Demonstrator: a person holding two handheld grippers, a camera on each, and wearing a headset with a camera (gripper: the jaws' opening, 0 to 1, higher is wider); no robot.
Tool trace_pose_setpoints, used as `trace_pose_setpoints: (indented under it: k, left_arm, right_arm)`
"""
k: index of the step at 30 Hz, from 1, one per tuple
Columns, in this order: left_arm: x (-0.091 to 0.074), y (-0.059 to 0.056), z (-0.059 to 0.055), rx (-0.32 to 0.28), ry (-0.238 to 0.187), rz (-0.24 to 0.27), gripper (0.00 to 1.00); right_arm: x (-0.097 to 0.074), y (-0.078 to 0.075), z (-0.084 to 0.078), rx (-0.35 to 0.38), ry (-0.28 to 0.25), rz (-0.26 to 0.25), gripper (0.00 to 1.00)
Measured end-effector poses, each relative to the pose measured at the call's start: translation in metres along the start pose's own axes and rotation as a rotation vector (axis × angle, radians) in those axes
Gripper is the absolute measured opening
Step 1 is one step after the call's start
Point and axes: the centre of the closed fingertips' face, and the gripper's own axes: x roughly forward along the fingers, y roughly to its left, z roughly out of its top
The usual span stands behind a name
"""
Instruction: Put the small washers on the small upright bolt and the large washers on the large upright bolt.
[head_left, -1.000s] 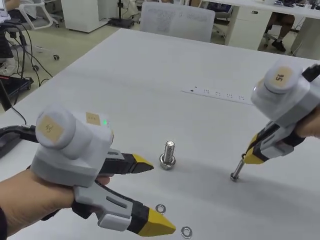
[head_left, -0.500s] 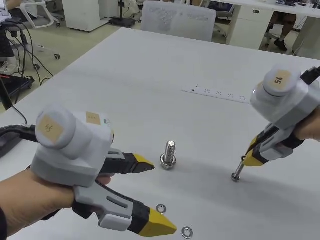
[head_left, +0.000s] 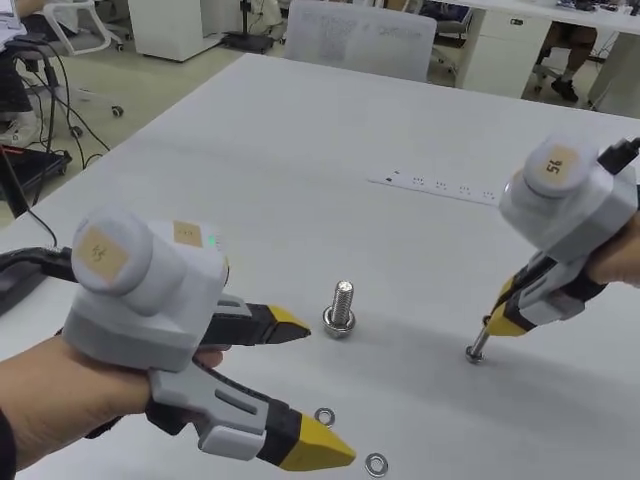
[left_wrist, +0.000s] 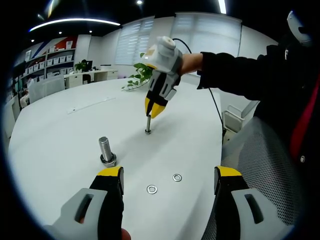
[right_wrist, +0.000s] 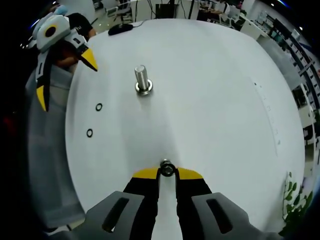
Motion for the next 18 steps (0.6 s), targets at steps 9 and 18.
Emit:
trace_pose_setpoints:
  k: [9, 18]
  left_arm:
    - [0.000, 0.000, 0.000, 0.000, -0.002, 0.001, 0.73]
    - [0.000, 0.001, 0.001, 0.000, -0.005, 0.004, 0.73]
  right_arm:
    - [0.007, -0.001, -0.001, 0.005, 0.005, 0.007, 0.12]
    - [0.016, -0.001, -0.003, 0.003, 0.009, 0.013, 0.12]
